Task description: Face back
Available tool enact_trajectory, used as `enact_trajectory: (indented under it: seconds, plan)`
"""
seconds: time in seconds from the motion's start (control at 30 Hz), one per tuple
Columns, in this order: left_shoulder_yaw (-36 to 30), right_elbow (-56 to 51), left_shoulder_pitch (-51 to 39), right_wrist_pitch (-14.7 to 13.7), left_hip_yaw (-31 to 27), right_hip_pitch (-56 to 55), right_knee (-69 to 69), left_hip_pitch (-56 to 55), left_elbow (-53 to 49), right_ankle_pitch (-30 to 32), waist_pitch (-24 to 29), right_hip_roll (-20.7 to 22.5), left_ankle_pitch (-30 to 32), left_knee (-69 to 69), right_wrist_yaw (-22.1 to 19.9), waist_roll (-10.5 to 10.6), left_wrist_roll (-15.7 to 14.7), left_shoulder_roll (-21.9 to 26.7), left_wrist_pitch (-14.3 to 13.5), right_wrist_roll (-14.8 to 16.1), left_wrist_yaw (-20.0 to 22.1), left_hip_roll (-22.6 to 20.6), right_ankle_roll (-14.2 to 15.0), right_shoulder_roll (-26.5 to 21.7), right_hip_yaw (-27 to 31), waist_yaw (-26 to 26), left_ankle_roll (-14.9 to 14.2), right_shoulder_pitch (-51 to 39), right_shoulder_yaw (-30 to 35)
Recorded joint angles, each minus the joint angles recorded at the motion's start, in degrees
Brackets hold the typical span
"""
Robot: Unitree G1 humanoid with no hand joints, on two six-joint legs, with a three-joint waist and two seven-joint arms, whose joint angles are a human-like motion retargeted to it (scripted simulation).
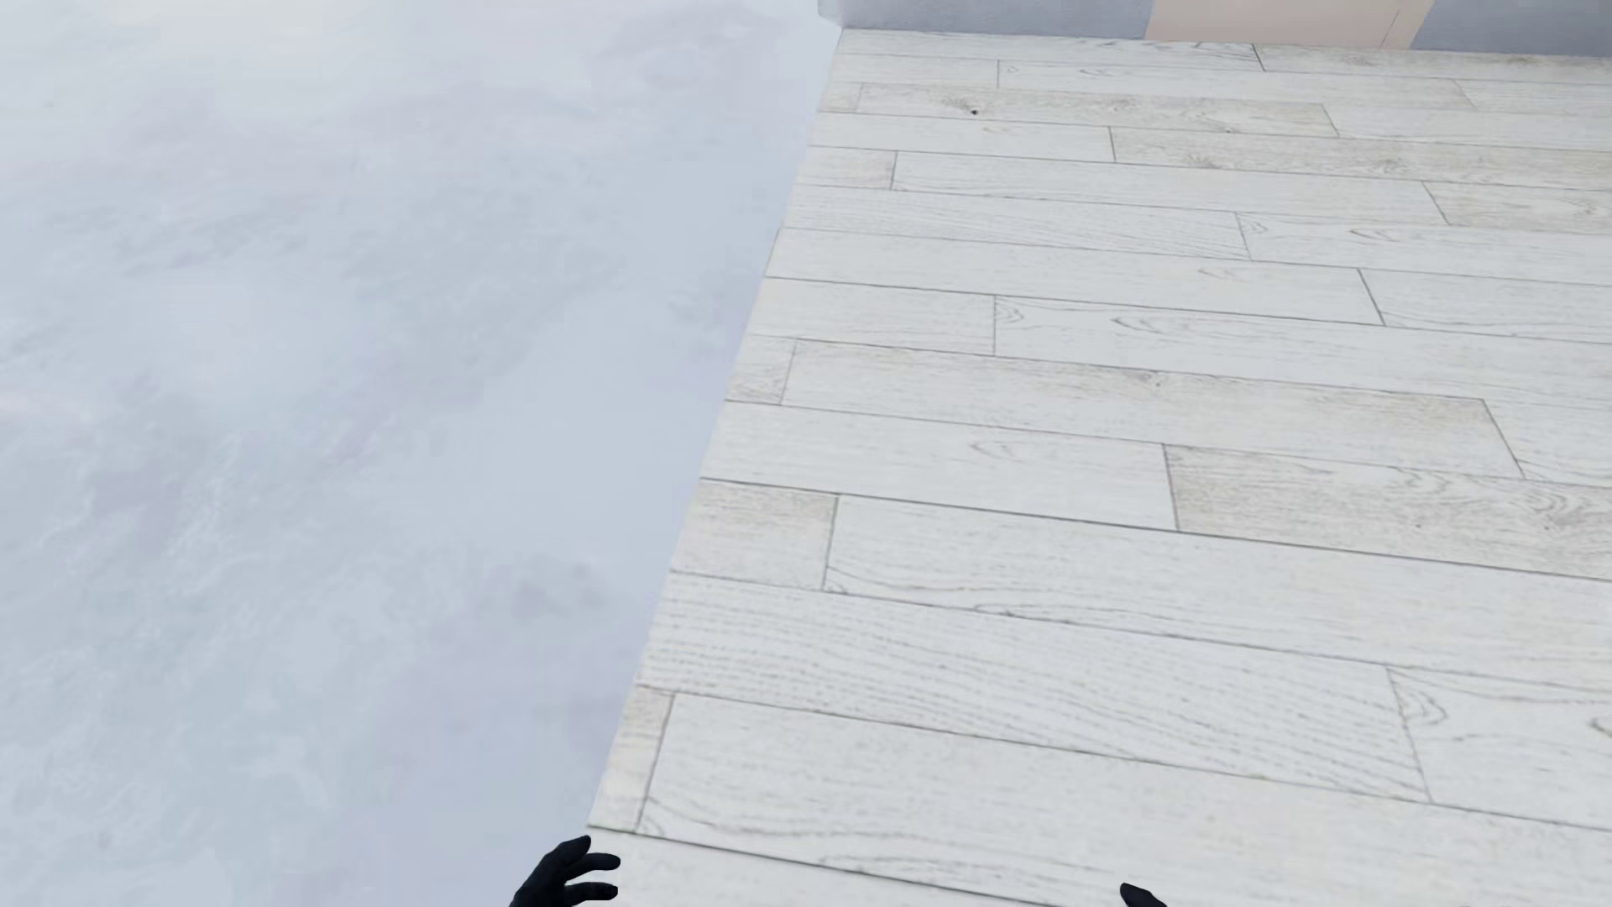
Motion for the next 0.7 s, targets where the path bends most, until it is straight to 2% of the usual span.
enact_trajectory:
  seconds: [0.03,0.07,0.1,0.13,0.17,0.2,0.23,0.27,0.3,0.33,0.37,0.4,0.43,0.47,0.5,0.53,0.57,0.6,0.67,0.7]
  plan:
    - [-1.22,1.15,-2.23,-1.53,1.47,1.00,-1.73,0.74,-1.09,-2.04,0.12,-0.41,-0.90,0.44,1.38,-0.87,-0.24,-0.99,0.14,0.04,1.37,0.70,0.10,-0.65,-0.32,0.18,-0.17,0.33,-1.54]
    - [-2.22,0.73,-4.28,-2.52,1.90,0.91,-1.57,1.50,-0.58,-2.10,0.38,0.54,-1.92,0.72,1.92,-1.41,-0.28,-0.91,-0.63,0.07,2.51,1.35,-3.57,-1.48,0.87,-0.45,-0.78,1.26,-0.89]
    - [-1.95,1.53,-5.63,-3.44,0.72,1.48,-1.63,1.34,-0.35,-2.18,1.15,1.44,-2.00,3.20,1.50,-1.46,-0.17,-1.28,-1.66,0.24,2.97,1.59,-3.16,-2.59,1.81,-1.39,0.16,2.31,-1.09]
    - [-1.76,2.95,-5.41,-3.79,-1.23,1.94,-2.29,0.18,-0.86,-1.91,1.44,2.45,-0.99,6.67,0.53,-1.10,0.15,-1.14,-2.75,0.39,2.88,1.42,-3.25,-3.37,2.87,-2.05,2.50,2.88,-1.98]
    - [-0.55,2.55,-4.11,-2.74,-2.97,2.37,-3.64,-0.88,0.30,-1.30,1.22,3.39,-0.86,9.34,-1.01,-0.27,0.78,-0.03,-4.04,0.29,1.95,0.66,-3.17,-4.00,4.05,-2.53,11.88,3.21,-1.20]
    - [1.86,1.75,-1.69,-1.75,-3.10,2.40,-4.50,0.44,0.60,-0.94,0.70,3.99,-4.45,4.96,-2.87,0.40,1.32,0.66,-4.66,0.11,0.69,0.53,-3.01,-2.96,5.14,-2.35,16.85,2.90,0.09]
    - [2.73,0.50,0.15,-1.17,-3.09,1.94,-4.22,3.00,1.44,-0.88,0.26,3.57,-4.84,0.61,-4.57,0.44,1.32,1.33,-4.77,0.16,-0.16,0.90,-2.63,-1.52,5.14,-1.88,3.73,2.66,1.03]
    - [1.80,-0.35,0.77,-0.63,-2.28,2.03,-4.12,4.26,0.20,-1.38,0.48,2.69,-4.85,-0.58,-5.68,0.37,0.98,1.28,-3.97,0.41,-0.43,1.09,-2.42,-1.03,4.33,-1.85,-1.73,2.22,2.09]
    - [-0.27,-1.09,-0.39,-0.38,-0.20,1.16,-3.15,5.64,0.37,-1.07,0.69,0.99,-5.01,-1.60,-5.73,-0.41,1.11,0.96,-3.38,0.92,0.21,1.27,-2.56,0.70,1.69,-0.69,-1.67,2.12,0.38]
    - [-0.97,-0.90,-2.46,-1.01,0.83,1.13,-3.09,6.67,0.47,-1.53,1.43,-0.51,-5.27,-1.45,-4.94,-1.14,1.11,0.78,-2.74,1.74,0.93,1.32,-2.59,0.26,-0.83,-0.58,-1.50,2.10,-0.86]
    - [-1.98,0.68,-4.88,-1.50,0.96,1.31,-2.36,5.58,-0.58,-1.99,2.53,-0.70,-4.07,2.64,-3.74,-1.99,0.76,-0.02,-1.87,2.25,2.32,1.29,-2.78,-0.47,-0.37,-0.49,-0.74,1.43,-3.03]
    - [-2.58,2.01,-4.94,-2.67,-0.06,1.53,-2.11,1.74,-1.60,-2.28,2.89,-0.06,0.62,10.82,-2.56,-2.07,0.13,-0.81,-1.32,2.32,3.11,1.50,-2.94,-2.99,0.64,-0.59,0.73,1.61,-2.91]
    - [-2.77,2.87,-4.17,-4.12,-1.74,1.55,-2.51,-2.14,-0.98,-2.14,2.46,0.92,6.96,17.91,-1.94,-1.80,-0.29,-0.45,-1.10,1.90,2.80,1.00,-3.07,-4.66,2.33,-0.23,6.02,2.04,-2.78]
    - [-0.71,4.91,-2.56,-6.10,-3.38,2.82,-4.40,-4.59,-0.39,-1.51,1.95,1.90,9.07,21.80,-2.01,-0.84,-0.04,-0.01,-0.65,0.87,1.16,-0.69,-3.12,-4.61,3.66,0.34,13.74,2.86,-3.19]
    - [1.44,3.55,-1.12,-4.90,-3.45,3.83,-5.64,-5.60,-1.40,-1.06,1.89,2.72,3.15,19.81,-2.60,0.39,0.97,0.62,0.14,-0.23,-0.96,-2.51,-2.92,-3.76,4.99,1.61,16.49,2.48,-0.94]
    - [3.76,0.79,0.77,-2.67,-3.28,3.80,-5.23,-5.50,-1.31,-1.02,1.70,3.79,-4.52,12.05,-3.05,1.98,2.25,1.64,0.39,-1.23,-2.79,-2.88,-2.60,-2.20,5.56,1.80,17.97,0.72,1.15]
    - [2.82,0.43,2.12,-1.77,-4.23,3.30,-4.91,-4.00,1.01,-2.20,0.52,3.78,-4.09,5.24,-3.27,3.19,3.01,2.94,0.30,-2.19,-3.62,-2.93,-2.35,-0.62,5.09,2.82,7.67,-0.39,2.72]
    - [2.02,0.31,1.82,-1.37,-3.85,3.11,-3.30,-2.43,3.10,-1.79,0.28,3.79,-2.93,4.11,-2.85,3.46,2.83,3.12,0.43,-2.44,-3.65,-2.41,-2.08,0.19,5.22,1.91,1.86,-0.24,2.71]
    - [0.42,-1.72,0.23,-0.07,0.16,0.49,0.95,0.93,0.99,0.91,0.57,-0.20,-3.71,2.13,-0.11,1.46,1.98,2.92,0.42,-1.74,-1.91,-1.57,0.41,0.05,-0.14,0.94,2.14,0.46,-0.73]
    - [-0.24,-0.57,-2.03,-1.20,1.63,0.06,-0.19,2.14,1.02,0.21,0.61,-0.86,-4.42,2.03,1.55,0.13,1.31,2.76,-0.40,-1.06,-0.53,-0.74,1.61,-0.97,-1.47,-0.26,1.96,1.48,-1.46]
